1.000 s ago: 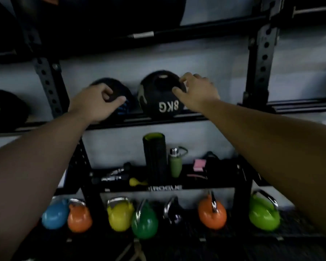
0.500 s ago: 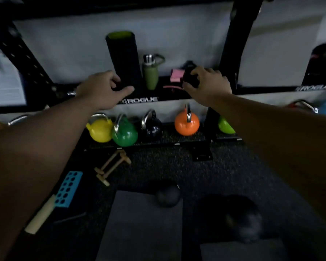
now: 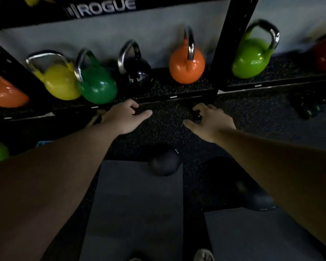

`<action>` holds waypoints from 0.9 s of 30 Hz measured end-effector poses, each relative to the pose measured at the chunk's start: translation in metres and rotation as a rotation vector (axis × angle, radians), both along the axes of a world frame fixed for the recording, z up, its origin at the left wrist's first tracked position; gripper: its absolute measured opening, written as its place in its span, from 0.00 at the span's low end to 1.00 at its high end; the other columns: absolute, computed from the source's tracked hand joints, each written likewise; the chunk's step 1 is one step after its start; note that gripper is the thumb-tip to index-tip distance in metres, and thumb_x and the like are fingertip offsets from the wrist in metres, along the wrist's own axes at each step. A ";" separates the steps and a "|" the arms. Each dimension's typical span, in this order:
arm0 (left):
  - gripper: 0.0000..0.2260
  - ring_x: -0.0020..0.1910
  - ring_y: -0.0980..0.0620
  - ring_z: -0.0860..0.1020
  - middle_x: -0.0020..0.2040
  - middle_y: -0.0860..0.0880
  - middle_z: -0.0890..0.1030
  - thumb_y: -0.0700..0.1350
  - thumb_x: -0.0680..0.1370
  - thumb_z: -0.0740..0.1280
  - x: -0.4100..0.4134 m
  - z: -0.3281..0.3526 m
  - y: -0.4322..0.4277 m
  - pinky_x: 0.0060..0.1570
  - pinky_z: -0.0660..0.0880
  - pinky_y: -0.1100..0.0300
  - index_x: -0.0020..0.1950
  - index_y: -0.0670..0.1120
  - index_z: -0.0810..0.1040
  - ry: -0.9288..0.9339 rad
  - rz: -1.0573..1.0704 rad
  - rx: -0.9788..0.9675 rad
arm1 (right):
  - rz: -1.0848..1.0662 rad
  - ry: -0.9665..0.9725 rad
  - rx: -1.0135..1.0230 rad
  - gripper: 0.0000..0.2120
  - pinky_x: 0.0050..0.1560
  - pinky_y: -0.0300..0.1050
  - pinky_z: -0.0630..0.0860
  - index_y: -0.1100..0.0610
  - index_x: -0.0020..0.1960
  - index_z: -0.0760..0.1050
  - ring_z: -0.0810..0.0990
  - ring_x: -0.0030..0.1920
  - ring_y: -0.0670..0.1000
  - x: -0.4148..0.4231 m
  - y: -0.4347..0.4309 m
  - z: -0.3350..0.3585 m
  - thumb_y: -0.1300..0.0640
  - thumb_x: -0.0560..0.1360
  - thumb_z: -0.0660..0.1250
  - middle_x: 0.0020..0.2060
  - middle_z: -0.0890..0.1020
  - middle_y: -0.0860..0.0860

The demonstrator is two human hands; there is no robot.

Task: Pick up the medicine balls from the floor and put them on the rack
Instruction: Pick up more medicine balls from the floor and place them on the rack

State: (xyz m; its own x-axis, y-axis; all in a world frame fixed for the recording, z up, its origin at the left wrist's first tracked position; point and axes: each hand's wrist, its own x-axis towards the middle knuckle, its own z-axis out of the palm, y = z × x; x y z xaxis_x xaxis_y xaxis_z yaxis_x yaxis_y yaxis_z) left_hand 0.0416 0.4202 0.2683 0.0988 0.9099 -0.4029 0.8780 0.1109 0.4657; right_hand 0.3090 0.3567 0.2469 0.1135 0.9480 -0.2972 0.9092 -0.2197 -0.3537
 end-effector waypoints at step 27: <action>0.30 0.55 0.44 0.85 0.58 0.49 0.86 0.70 0.74 0.72 -0.001 -0.547 0.032 0.47 0.81 0.48 0.70 0.55 0.81 -0.679 0.831 -0.700 | -0.322 0.449 -0.373 0.67 0.75 0.69 0.69 0.33 0.83 0.45 0.60 0.81 0.63 -0.082 0.065 -0.504 0.24 0.54 0.78 0.82 0.57 0.50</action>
